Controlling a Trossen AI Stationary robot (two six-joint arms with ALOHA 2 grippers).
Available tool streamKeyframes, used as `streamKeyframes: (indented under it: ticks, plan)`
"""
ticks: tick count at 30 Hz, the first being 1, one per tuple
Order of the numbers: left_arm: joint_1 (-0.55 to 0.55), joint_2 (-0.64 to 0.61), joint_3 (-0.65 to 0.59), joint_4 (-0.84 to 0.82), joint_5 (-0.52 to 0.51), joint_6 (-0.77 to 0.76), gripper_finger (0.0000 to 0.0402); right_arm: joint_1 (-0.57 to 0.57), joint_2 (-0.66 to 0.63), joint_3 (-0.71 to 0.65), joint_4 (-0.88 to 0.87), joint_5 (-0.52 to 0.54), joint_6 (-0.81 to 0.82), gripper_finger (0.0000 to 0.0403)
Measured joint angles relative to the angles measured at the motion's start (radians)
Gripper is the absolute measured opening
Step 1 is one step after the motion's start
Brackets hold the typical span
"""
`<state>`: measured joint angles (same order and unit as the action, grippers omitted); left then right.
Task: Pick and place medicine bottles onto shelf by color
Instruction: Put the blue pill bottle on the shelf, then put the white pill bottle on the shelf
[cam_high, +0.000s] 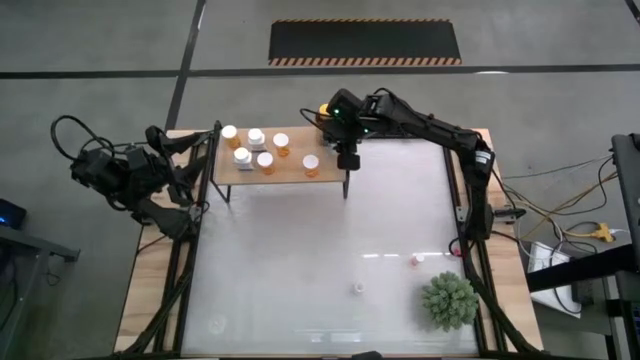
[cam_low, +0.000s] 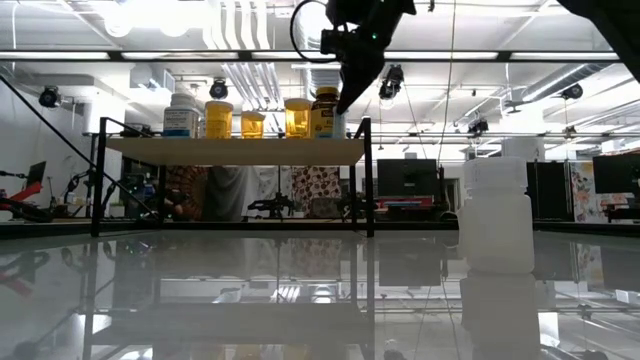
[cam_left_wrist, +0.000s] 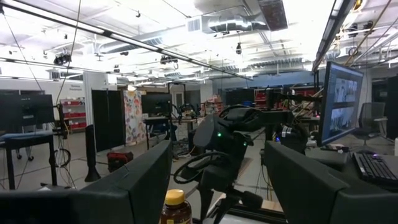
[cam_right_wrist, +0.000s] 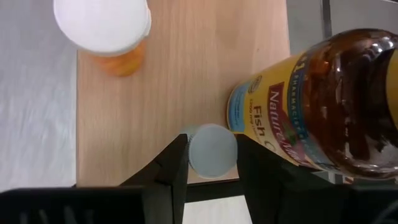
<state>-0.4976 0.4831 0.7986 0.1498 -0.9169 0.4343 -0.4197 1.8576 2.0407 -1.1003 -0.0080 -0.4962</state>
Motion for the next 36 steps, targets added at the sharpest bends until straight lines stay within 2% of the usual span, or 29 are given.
streamKeyframes:
  ticks: [11,22,32,34,36]
  plan:
    - [0.0,0.007,0.0,0.001,0.0,0.0,0.0239,0.0,0.01,-0.001,0.006,0.005,-0.002,0.0111]
    - [0.0,0.01,-0.001,0.005,0.0,-0.001,0.0239,0.0,0.01,-0.001,0.006,0.008,0.022,0.0163]
    - [0.0,0.035,-0.003,0.008,0.001,-0.01,0.0239,0.007,-0.011,0.025,-0.031,0.006,0.047,0.0171]
    - [-0.001,0.055,-0.003,0.008,0.031,-0.029,0.0239,0.014,-0.029,0.036,-0.06,-0.012,0.071,0.0168]
    - [-0.001,0.086,-0.003,0.016,0.11,-0.057,0.0239,0.022,-0.05,0.034,-0.096,-0.065,0.094,0.0164]
